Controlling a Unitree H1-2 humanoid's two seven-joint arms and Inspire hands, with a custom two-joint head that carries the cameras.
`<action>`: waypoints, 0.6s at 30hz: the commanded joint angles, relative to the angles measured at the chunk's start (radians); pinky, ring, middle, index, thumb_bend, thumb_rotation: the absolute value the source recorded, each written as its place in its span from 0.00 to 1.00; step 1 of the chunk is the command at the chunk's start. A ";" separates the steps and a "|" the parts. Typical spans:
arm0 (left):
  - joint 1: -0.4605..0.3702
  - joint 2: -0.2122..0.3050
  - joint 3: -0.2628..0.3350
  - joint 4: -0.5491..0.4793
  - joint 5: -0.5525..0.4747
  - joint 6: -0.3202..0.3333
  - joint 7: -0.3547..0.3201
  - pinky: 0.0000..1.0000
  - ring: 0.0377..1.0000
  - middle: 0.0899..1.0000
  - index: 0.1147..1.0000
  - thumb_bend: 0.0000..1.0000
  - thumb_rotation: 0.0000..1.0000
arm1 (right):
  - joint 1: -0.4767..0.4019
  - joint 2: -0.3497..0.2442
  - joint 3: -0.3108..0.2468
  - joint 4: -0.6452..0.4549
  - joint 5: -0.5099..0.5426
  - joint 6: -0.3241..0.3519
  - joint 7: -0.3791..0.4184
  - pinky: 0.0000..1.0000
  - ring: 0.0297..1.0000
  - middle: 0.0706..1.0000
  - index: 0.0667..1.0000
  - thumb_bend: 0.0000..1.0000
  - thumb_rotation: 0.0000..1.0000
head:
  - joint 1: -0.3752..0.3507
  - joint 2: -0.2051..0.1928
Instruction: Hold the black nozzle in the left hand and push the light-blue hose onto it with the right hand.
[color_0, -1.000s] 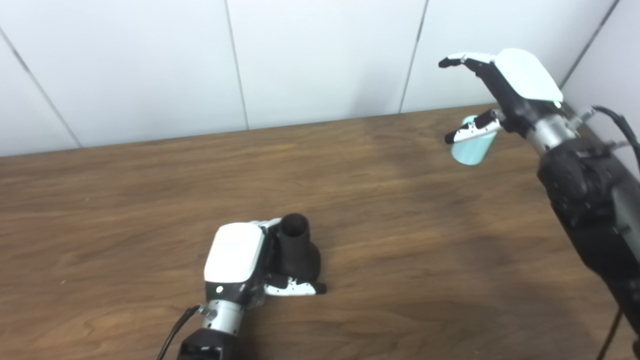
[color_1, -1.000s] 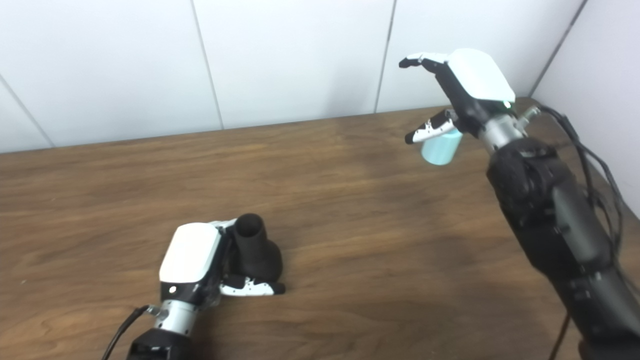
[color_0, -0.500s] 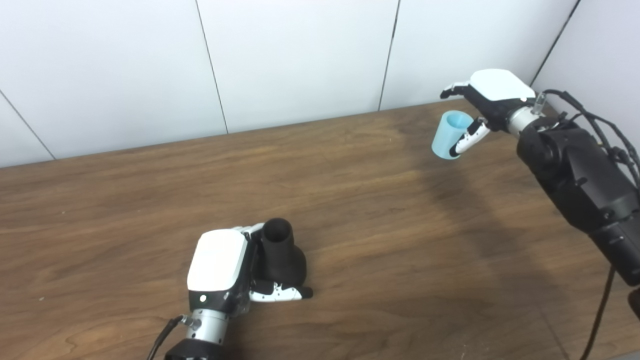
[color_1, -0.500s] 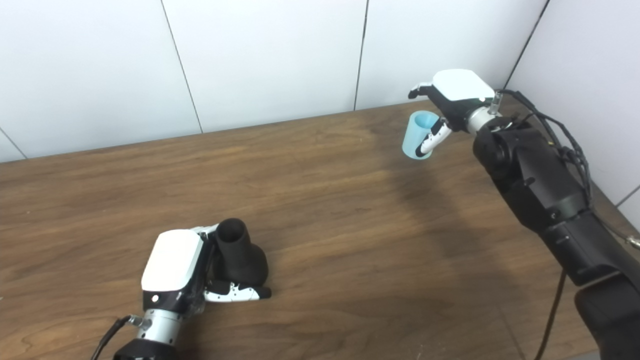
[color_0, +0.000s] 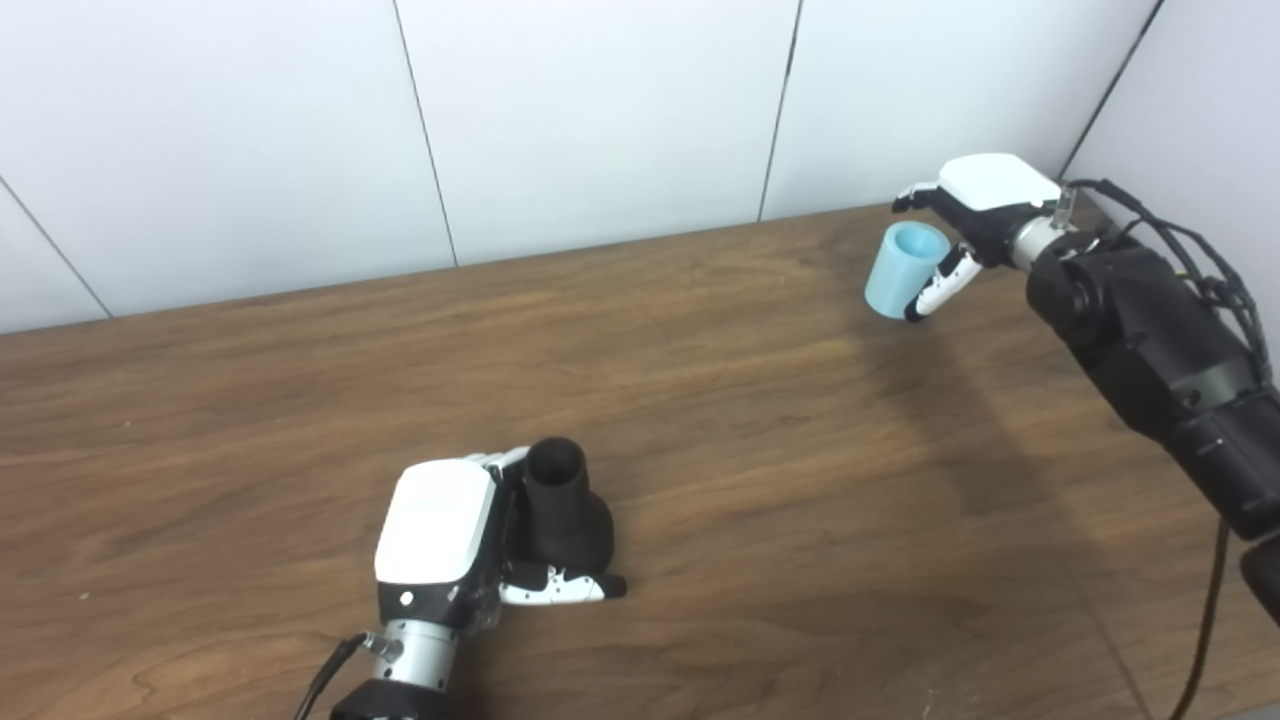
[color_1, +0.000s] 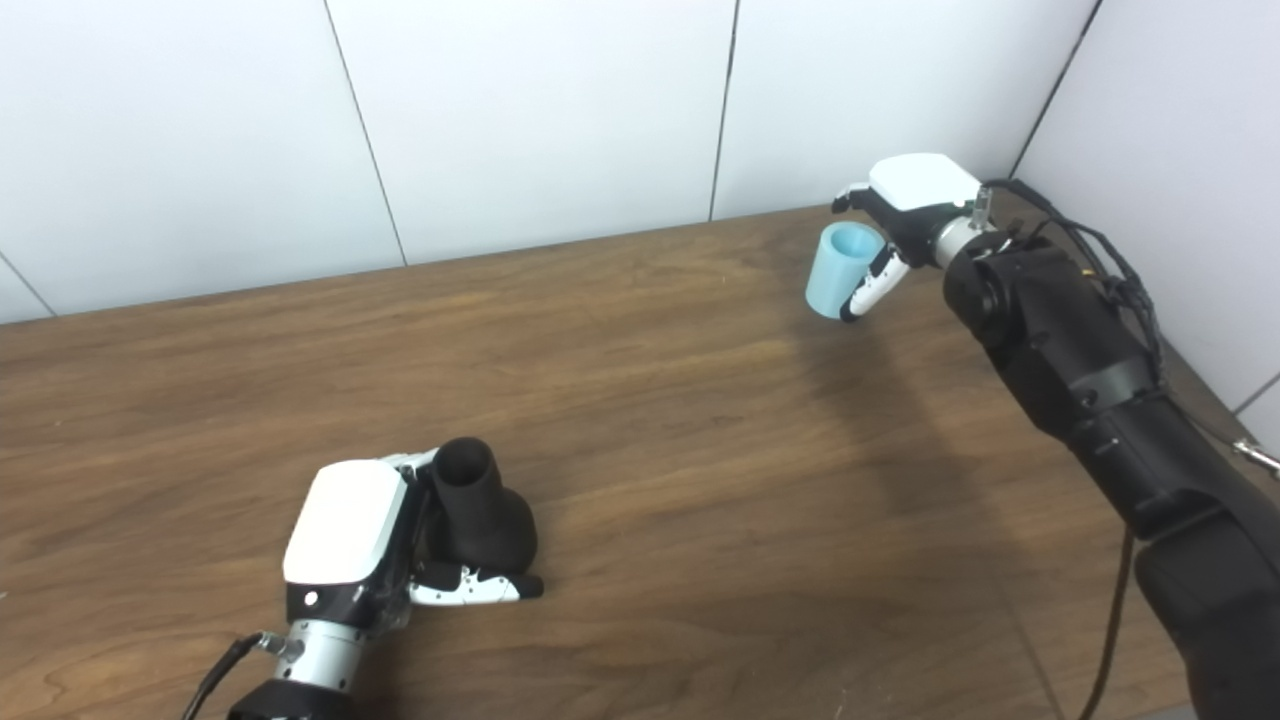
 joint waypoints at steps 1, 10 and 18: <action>0.034 0.007 -0.013 0.022 0.004 0.000 -0.038 0.55 0.50 0.39 0.44 0.52 0.00 | -0.040 -0.020 -0.016 -0.006 0.008 -0.018 -0.045 0.84 0.85 0.81 0.82 0.99 0.31 | 0.003 -0.014; 0.037 0.006 -0.014 0.020 0.008 0.002 -0.038 0.56 0.52 0.40 0.44 0.52 0.00 | -0.026 -0.003 -0.019 0.010 0.023 -0.015 -0.062 0.74 0.77 0.75 0.78 0.97 0.27 | 0.009 -0.018; 0.039 0.004 -0.012 0.016 0.001 0.000 -0.037 0.53 0.51 0.40 0.43 0.52 0.00 | -0.007 0.003 -0.038 0.016 0.064 -0.032 -0.088 0.66 0.73 0.74 0.76 0.96 0.26 | 0.008 -0.014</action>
